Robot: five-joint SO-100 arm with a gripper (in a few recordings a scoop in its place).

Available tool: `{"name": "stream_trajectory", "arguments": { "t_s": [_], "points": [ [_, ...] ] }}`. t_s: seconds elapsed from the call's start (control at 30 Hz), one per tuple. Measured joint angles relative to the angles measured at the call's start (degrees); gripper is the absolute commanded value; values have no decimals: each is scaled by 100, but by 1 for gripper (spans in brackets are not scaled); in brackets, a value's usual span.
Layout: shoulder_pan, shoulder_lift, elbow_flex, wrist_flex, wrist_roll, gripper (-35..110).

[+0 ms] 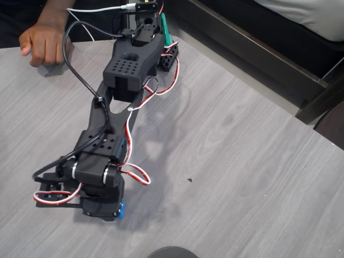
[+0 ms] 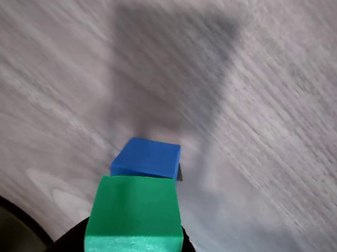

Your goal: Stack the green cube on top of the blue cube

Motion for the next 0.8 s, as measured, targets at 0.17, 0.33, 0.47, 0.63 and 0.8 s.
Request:
{"name": "stream_trajectory", "arguments": {
  "t_s": [0.17,0.33,0.47,0.63,0.8],
  "points": [
    [35,0,-9,0,0,28],
    [62,0,-35,44,-53,28],
    [105,492,176,88,-53,28],
    [-149,2707,2057,88,-123,28],
    [-817,6047,4755,-264,-149,0]
  ]
}}
